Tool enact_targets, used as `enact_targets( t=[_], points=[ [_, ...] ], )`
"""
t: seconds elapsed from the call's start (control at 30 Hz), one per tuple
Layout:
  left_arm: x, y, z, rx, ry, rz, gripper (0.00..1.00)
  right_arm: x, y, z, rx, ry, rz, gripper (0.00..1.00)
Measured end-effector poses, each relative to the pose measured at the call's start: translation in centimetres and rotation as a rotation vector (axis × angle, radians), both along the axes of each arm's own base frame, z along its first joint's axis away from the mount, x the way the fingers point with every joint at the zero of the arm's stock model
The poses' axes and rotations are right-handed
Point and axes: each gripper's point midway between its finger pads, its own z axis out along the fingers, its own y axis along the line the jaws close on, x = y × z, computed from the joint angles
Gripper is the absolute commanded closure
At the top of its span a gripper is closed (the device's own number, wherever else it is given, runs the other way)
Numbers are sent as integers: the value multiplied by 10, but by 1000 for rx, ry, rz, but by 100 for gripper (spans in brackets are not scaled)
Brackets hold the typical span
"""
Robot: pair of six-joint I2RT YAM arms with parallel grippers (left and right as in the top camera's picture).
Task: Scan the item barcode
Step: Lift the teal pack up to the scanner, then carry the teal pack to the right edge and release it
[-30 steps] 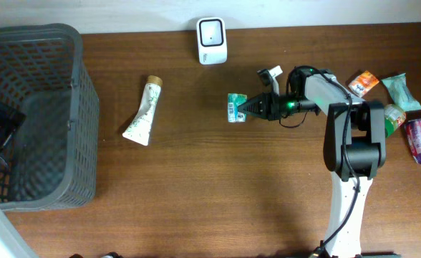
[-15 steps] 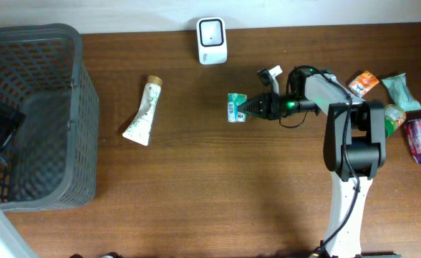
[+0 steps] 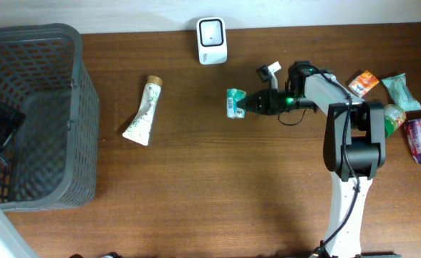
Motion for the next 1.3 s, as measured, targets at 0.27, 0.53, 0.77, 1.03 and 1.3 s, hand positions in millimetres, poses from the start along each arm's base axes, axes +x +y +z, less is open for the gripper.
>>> enact_targets(
  t=[0.27, 0.53, 0.77, 1.03, 1.3],
  points=[
    [0, 0, 0, 0, -1, 0, 1, 84, -27, -69, -464, 542, -451, 96],
    [0, 0, 0, 0, -1, 0, 1, 82, -44, 36, -1462, -208, -714, 96],
    [0, 0, 0, -1, 2, 0, 1, 148, 15, 106, -1336, -749, -831, 96],
    [0, 0, 0, -1, 1, 0, 1, 225, 51, 62, -1247, -1157, -825, 96],
    [0, 0, 0, 0, -1, 0, 1, 235, 19, 46, -1386, -1215, -753, 96]
  ],
)
